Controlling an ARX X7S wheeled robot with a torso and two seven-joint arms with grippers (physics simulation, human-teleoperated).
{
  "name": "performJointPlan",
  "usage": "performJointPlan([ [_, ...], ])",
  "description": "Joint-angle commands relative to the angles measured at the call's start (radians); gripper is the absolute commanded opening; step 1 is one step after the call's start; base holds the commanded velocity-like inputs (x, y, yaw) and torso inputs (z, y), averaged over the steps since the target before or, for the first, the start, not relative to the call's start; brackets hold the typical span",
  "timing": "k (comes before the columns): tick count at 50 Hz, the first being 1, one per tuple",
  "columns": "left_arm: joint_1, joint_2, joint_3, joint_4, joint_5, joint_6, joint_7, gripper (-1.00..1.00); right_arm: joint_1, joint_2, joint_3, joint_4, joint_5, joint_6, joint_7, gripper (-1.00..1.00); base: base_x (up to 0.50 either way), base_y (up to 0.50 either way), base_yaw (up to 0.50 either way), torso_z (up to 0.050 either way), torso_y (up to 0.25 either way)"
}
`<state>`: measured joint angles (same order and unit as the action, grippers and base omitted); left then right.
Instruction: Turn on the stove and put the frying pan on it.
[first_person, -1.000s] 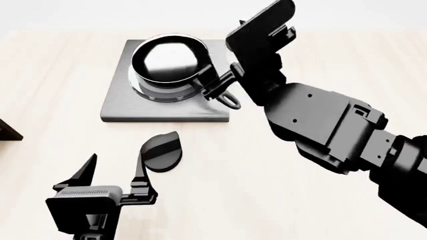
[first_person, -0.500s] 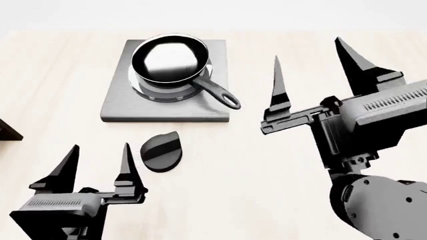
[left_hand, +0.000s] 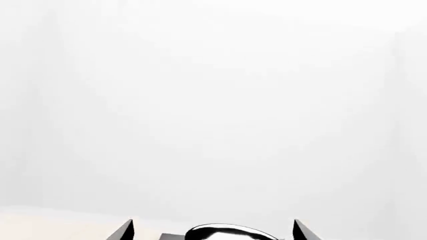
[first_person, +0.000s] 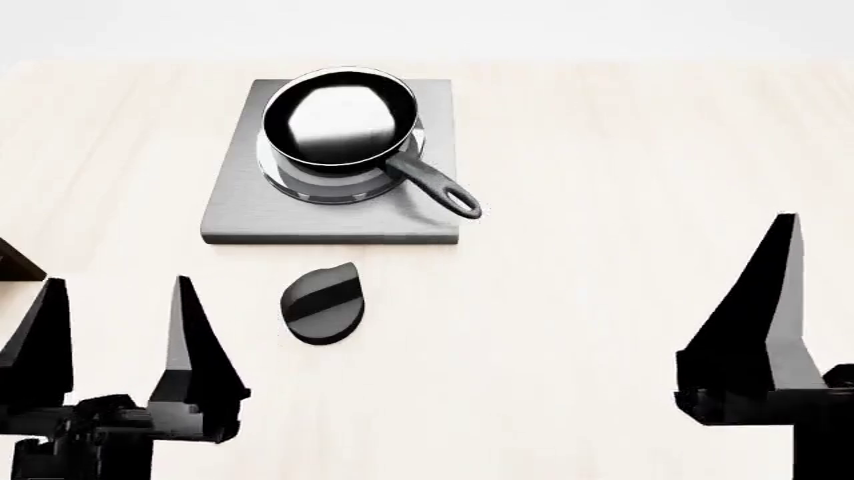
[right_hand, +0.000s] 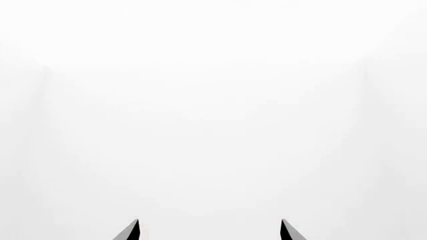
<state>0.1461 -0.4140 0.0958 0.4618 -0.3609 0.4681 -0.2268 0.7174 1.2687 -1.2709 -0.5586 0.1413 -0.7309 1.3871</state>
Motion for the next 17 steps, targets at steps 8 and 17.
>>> performJointPlan([
  [8, 0.065, 0.057, -0.095, 0.042, 0.026, 0.279, 0.006, 1.00, -0.801, -0.012, 0.889, -0.029, -0.278, -0.252, 0.179, 1.00, 0.00, 0.00, 0.00, 0.000, 0.000],
  [17, 0.072, 0.076, -0.119, 0.037, 0.025, 0.339, 0.002, 1.00, -1.004, -0.206, 1.198, -0.048, -0.358, -0.237, 0.168, 1.00, 0.00, 0.00, 0.00, 0.000, 0.000],
])
